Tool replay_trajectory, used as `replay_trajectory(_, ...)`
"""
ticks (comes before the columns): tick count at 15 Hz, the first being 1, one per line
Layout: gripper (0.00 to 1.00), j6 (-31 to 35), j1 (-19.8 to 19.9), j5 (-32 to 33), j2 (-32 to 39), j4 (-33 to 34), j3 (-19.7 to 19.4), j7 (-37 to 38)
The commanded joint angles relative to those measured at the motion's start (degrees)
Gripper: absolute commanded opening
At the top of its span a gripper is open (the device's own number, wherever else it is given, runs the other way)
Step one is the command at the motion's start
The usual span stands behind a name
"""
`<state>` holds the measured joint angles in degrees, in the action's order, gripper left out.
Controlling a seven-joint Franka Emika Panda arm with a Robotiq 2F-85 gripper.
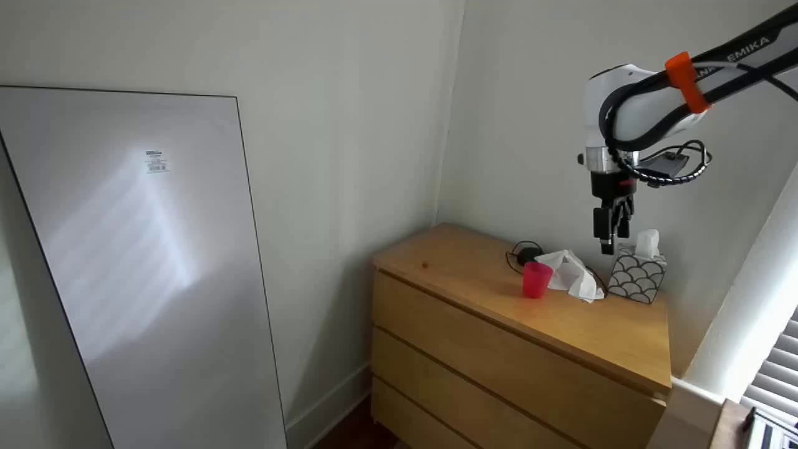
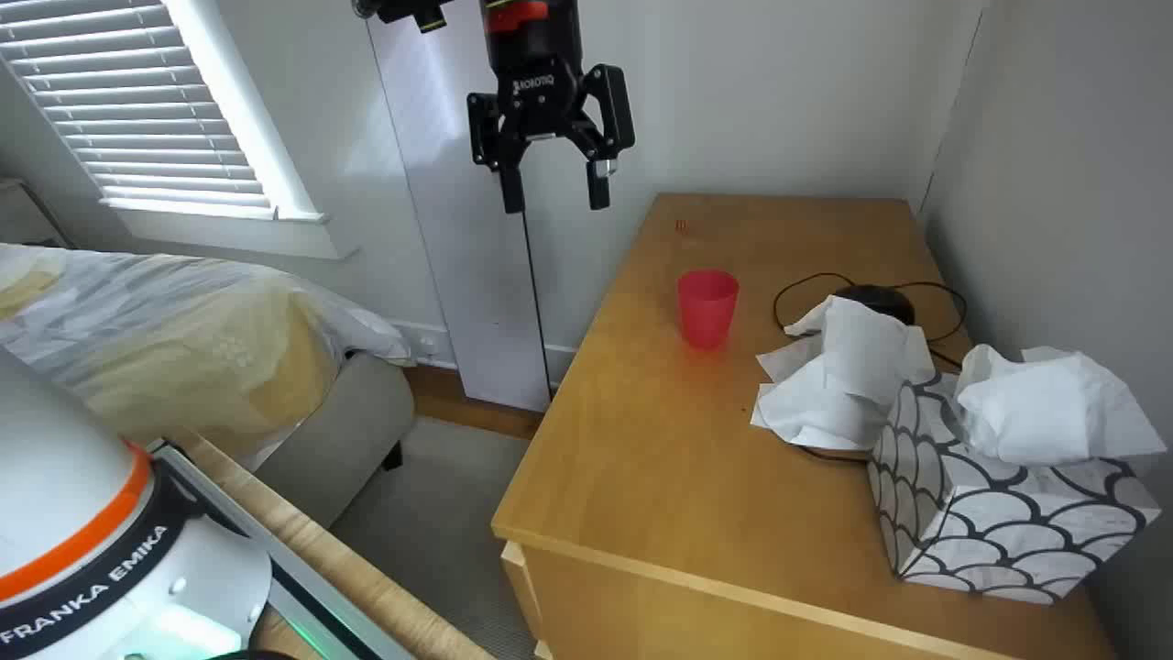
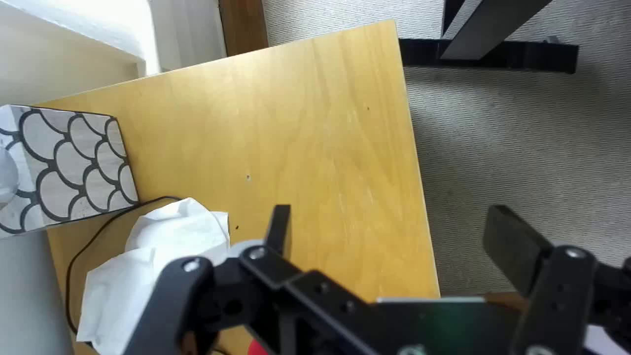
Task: Place the red cup upside down
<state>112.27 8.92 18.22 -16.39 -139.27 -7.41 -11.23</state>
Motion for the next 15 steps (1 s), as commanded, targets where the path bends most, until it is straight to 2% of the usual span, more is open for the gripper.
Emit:
replay_trajectory(1,1.0,-0.2,-0.4,0.1,0.0,0.1,-0.4,0.1)
replay_trajectory(13,1.0,-0.2,-0.4,0.1,0.0,0.1,-0.4,0.1)
replay_trajectory(15,1.0,0.9,-0.5,-0.6,3.2,1.7,-1.0,-1.7)
